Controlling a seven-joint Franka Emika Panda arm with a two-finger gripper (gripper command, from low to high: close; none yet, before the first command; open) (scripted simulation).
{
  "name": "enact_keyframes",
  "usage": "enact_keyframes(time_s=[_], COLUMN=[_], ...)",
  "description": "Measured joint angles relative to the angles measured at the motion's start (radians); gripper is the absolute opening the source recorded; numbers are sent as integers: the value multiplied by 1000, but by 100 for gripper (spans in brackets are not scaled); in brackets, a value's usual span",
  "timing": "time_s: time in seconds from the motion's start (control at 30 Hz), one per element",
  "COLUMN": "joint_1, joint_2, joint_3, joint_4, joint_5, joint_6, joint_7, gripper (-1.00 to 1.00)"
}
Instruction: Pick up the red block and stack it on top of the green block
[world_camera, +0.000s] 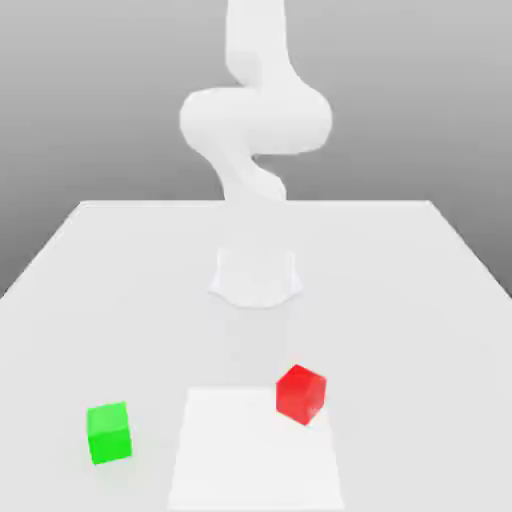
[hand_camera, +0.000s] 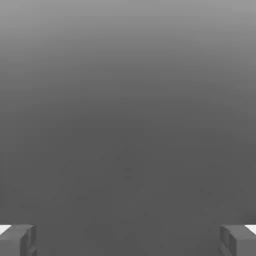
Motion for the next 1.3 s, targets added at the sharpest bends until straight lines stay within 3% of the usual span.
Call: enact_keyframes(time_s=[0.53, 0.67, 0.8, 0.83, 1.07, 1.2, 1.3], joint_1=[-68, -85, 9, 25, 29, -10, 18], joint_2=[550, 752, 902, 927, 928, 804, 697], joint_3=[229, 236, 105, 83, 80, 156, 155], joint_4=[-472, -514, -495, -492, -492, -512, -527], joint_5=[64, -38, -193, -219, -220, -78, 8], joint_6=[398, 551, 674, 694, 697, 595, 505], joint_7=[584, 743, 861, 880, 881, 779, 717], gripper=[0, 0, 0, -100, -100, -100, -100])
